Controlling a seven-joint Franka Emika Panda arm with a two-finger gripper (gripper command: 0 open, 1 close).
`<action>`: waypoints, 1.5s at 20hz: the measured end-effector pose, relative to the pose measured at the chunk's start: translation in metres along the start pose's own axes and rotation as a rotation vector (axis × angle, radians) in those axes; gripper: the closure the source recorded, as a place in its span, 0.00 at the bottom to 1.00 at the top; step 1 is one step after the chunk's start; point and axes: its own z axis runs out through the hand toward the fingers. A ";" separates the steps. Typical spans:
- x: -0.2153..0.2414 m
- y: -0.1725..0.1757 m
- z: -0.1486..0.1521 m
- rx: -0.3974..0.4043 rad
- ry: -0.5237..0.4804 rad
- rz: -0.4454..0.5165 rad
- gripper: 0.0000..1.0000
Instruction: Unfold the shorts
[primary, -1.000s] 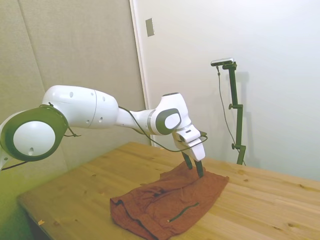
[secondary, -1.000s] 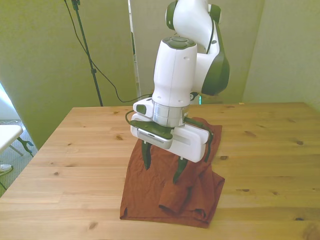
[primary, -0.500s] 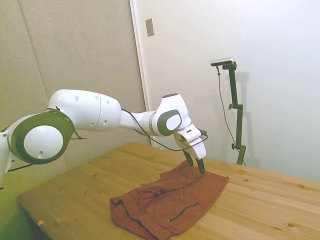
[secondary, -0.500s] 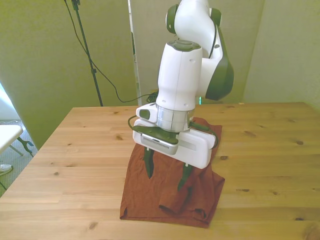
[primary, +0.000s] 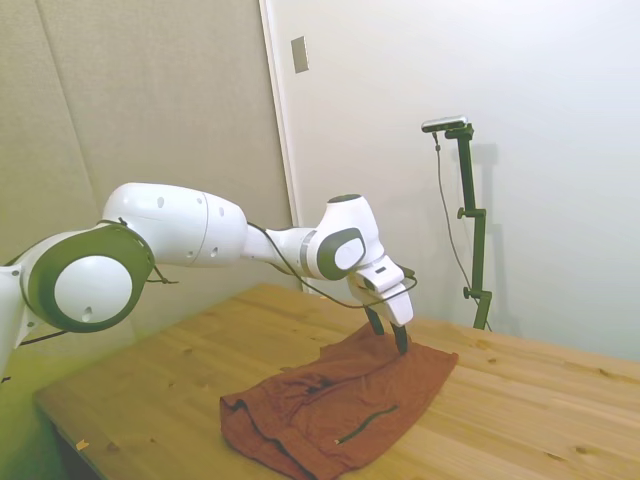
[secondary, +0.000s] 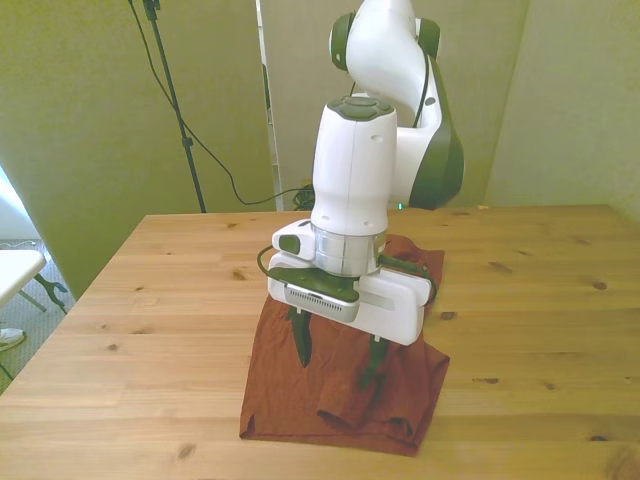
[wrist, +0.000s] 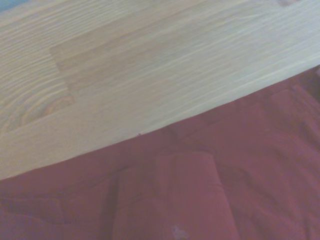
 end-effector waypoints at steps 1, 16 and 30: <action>0.000 0.001 0.004 -0.005 -0.003 -0.006 1.00; 0.001 -0.001 0.009 0.019 -0.011 -0.061 1.00; 0.003 0.005 0.016 0.026 -0.031 -0.063 1.00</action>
